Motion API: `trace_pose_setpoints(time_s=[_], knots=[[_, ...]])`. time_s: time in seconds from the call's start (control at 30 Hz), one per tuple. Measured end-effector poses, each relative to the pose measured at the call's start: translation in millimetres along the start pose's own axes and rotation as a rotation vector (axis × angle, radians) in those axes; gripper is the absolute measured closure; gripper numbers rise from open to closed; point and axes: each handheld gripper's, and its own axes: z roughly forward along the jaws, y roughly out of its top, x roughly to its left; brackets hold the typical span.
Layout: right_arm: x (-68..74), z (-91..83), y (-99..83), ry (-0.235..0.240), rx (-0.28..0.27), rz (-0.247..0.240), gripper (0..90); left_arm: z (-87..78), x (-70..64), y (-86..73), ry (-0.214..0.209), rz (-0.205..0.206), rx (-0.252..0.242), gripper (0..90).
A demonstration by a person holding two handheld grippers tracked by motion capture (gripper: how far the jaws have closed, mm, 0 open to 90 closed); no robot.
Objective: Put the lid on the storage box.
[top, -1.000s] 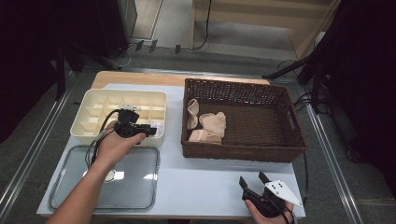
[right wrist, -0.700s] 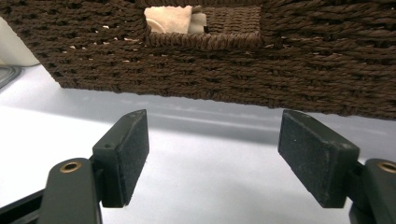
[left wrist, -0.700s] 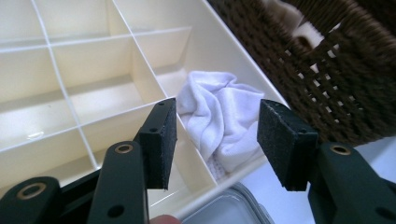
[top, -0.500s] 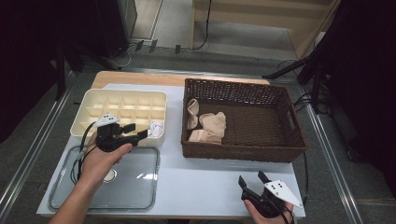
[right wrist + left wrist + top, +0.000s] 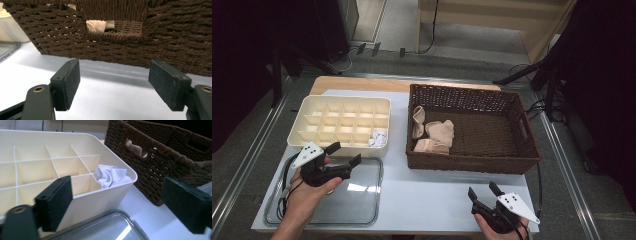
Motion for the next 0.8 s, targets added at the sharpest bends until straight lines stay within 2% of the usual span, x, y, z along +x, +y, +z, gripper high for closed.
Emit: trace_pose_setpoints(time_s=[0.13, 0.23, 0.4, 0.6, 0.7, 0.8], knots=[[-1.1, -3.8, 4.3, 0.003, -0.007, 0.001, 25.9, -11.0, -4.5, -6.2, -0.032, 0.008, -0.028, 0.8], [-1.4, -5.1, 7.3, 0.007, -0.012, 0.005, 25.9, -17.2, -5.2, -13.7, -0.053, 0.009, -0.056, 0.4], [2.0, -6.1, 11.9, 0.012, -0.02, -0.004, 26.0, -20.9, -0.3, -30.6, -0.065, -0.006, -0.056, 0.0], [7.9, -6.0, 19.9, 0.031, -0.025, -0.02, 26.7, -24.9, 4.7, -39.6, -0.039, 0.014, -0.05, 0.0], [9.8, -4.8, 24.7, 0.035, -0.023, -0.017, 27.5, -26.1, 5.5, -41.5, -0.014, 0.041, -0.051, 0.0], [10.3, -3.8, 32.0, 0.035, -0.029, -0.011, 28.6, -27.0, 7.4, -44.6, -0.004, 0.047, -0.056, 0.0]])
